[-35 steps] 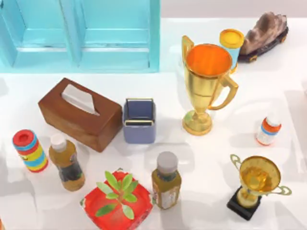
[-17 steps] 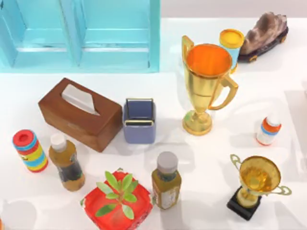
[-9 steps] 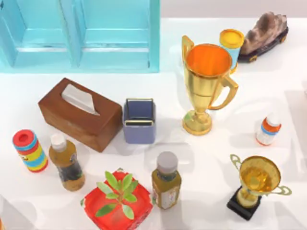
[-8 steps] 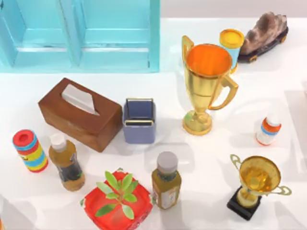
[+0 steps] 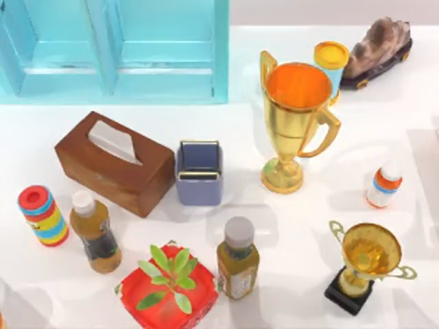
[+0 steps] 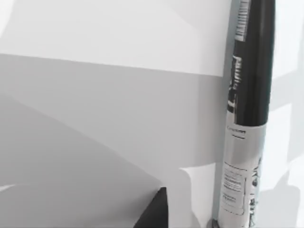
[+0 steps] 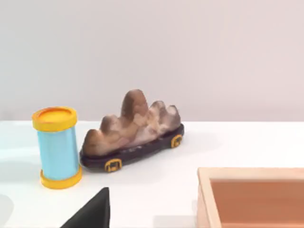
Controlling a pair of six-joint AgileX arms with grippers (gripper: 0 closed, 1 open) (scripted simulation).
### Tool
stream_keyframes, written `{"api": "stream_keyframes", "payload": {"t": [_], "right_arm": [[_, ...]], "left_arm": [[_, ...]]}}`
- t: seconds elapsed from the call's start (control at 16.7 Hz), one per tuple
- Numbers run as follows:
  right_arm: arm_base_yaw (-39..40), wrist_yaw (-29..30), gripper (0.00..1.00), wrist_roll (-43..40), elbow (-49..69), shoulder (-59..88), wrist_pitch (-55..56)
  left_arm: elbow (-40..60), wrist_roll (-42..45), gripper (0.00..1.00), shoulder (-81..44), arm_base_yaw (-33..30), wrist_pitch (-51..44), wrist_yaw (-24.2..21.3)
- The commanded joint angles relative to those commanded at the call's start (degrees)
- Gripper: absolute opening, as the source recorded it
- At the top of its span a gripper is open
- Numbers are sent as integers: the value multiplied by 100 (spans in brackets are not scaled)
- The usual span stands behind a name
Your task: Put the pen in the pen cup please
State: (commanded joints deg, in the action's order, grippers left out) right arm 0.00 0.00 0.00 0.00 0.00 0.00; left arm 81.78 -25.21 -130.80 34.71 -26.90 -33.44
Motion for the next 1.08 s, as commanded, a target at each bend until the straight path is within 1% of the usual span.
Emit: {"api": "stream_keyframes", "payload": {"t": [0.54,0.6,1.02,1.08], "right_arm": [[0,0,100,0,0,0,0],[0,0,100,0,0,0,0],[0,0,100,0,0,0,0],[0,0,100,0,0,0,0]], "left_arm": [[0,0,2,0,0,0,0],[0,0,0,0,0,0,0],[0,0,0,0,0,0,0],[96,34,0,307,179,-143,9]]}}
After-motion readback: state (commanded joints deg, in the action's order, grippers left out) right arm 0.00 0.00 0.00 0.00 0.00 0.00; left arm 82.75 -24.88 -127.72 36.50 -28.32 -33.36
